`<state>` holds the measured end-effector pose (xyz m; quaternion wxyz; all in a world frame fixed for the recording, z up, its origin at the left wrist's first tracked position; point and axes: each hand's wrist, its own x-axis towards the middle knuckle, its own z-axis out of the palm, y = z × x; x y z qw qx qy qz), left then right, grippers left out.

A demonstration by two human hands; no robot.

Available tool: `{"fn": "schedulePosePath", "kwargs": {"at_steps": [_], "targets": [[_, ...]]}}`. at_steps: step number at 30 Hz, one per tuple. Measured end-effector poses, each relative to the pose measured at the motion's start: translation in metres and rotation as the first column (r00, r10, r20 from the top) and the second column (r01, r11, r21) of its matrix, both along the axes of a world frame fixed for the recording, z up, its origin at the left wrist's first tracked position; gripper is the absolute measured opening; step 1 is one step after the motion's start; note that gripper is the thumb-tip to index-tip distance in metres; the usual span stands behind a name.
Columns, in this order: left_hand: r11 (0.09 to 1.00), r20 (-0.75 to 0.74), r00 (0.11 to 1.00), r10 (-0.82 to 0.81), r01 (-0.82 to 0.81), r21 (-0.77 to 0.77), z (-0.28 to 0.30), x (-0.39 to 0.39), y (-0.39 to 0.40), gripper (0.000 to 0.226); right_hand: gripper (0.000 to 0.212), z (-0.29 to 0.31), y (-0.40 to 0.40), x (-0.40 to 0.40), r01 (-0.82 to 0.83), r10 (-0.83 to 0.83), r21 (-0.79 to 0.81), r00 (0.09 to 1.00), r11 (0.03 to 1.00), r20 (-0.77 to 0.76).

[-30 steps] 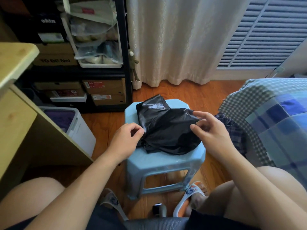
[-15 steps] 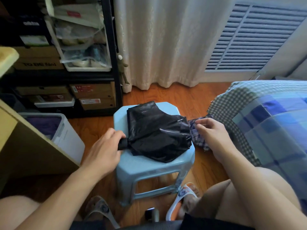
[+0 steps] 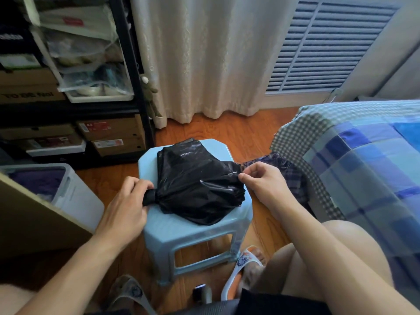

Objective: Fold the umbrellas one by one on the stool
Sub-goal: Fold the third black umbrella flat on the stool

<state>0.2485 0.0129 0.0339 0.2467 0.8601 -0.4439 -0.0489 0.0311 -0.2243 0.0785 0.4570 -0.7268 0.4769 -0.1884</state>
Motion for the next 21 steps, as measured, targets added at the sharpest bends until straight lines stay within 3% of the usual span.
{"fn": "schedulePosePath", "kwargs": {"at_steps": [3,9,11,16,19,21], "targets": [[1.0,-0.005,1.0,0.012,-0.013,-0.012,-0.001,0.0,-0.001,0.044,0.01,0.0,0.004,-0.001,0.027,-0.028,0.028,0.999,0.999,0.02],[0.999,-0.008,1.0,-0.019,0.019,-0.026,-0.002,0.003,0.0,0.045,0.024,0.005,0.01,0.003,-0.024,-0.03,0.173,0.952,0.985,0.303],[0.998,0.002,0.999,-0.048,0.048,-0.032,-0.003,0.005,0.0,0.046,0.022,0.001,0.009,0.007,-0.011,-0.047,0.173,0.943,0.985,0.328],[0.999,0.0,0.999,-0.047,0.047,-0.01,-0.001,0.004,0.001,0.045,0.009,-0.003,0.0,0.017,0.064,-0.06,-0.004,0.953,0.998,0.298],[0.999,-0.014,0.999,-0.049,0.049,0.004,0.001,0.005,0.001,0.043,0.014,-0.004,-0.006,0.019,0.045,-0.002,-0.151,0.962,0.987,0.272],[0.999,-0.029,0.999,-0.043,0.044,0.022,0.001,0.006,0.001,0.042,0.015,-0.004,-0.006,0.02,0.024,0.011,-0.126,0.963,0.992,0.268]]}}
